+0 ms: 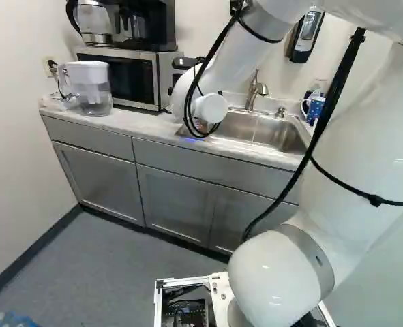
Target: Rinse the cup and place it in the tray
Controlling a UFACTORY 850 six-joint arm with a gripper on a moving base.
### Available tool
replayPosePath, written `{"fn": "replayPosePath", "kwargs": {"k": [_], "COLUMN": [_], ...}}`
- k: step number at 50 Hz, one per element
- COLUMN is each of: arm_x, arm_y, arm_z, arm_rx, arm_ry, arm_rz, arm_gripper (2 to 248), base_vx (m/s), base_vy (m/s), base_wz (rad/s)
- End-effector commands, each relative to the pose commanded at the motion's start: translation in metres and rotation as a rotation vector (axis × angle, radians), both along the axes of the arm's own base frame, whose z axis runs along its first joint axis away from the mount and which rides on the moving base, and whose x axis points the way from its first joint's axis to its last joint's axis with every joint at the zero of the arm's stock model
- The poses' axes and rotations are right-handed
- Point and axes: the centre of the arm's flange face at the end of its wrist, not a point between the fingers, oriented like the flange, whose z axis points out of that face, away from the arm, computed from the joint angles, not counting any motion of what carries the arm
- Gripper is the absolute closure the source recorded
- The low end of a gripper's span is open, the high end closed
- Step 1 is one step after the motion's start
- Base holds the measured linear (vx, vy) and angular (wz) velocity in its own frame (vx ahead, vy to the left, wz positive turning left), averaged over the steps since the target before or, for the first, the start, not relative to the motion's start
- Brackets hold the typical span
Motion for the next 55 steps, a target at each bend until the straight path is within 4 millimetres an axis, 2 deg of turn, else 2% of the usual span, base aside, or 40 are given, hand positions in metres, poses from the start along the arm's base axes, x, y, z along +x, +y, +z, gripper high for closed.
{"fn": "replayPosePath", "kwargs": {"k": [29,55], "arm_x": [0.025,0.033], "arm_y": [-0.041,-0.079], "arm_z": [0.0,0.0], "arm_rx": [0.0,0.0], "arm_ry": [0.0,-0.001], "arm_rz": [-0.093,-0.171], "arm_gripper": [126,126], "base_vx": [0.0,0.0], "base_vy": [0.0,0.0], "base_wz": [0.0,0.0]}}
